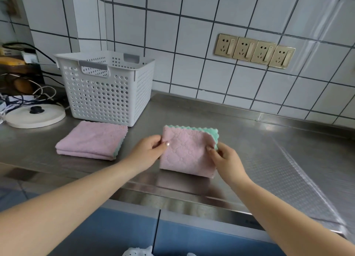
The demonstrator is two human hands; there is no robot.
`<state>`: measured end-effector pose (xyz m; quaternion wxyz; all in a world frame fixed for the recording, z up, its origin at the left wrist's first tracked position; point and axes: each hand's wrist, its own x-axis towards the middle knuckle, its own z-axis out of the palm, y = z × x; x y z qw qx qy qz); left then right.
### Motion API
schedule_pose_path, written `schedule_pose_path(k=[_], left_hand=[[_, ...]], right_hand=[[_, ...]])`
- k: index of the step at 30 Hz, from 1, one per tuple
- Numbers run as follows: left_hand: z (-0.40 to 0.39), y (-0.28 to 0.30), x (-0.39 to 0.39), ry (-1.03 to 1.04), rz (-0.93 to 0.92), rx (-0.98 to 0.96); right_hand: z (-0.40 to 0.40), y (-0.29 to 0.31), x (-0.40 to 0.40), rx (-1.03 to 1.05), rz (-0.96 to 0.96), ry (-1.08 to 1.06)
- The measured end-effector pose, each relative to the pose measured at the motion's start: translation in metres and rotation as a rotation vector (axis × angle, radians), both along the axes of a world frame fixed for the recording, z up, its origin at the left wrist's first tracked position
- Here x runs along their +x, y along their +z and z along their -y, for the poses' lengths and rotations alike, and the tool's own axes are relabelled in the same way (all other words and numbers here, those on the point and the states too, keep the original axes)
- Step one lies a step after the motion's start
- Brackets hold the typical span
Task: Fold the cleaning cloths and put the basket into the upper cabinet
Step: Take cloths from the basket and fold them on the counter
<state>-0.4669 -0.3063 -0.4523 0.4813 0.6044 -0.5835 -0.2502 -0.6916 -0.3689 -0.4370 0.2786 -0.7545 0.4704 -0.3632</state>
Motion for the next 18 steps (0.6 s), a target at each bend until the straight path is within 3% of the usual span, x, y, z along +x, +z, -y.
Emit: schedule_pose_path(k=[3,6,11,18], left_hand=[[0.027,0.001,-0.002,0.035,-0.168,0.017],[0.056,-0.001,0.0,0.058,-0.22,0.079],[0.081,-0.007,0.004,0.151,-0.057,0.322],[0.091,0.006,0.001,0.104,0.126,0.438]], right_hand=[[0.024,0.002,0.016,0.099,0.046,-0.087],[0.046,-0.002,0.025,0.212,-0.021,-0.148],[0.066,-0.013,0.028,0.322,-0.147,-0.182],[0.073,-0.014,0.023,0.445,-0.063,-0.182]])
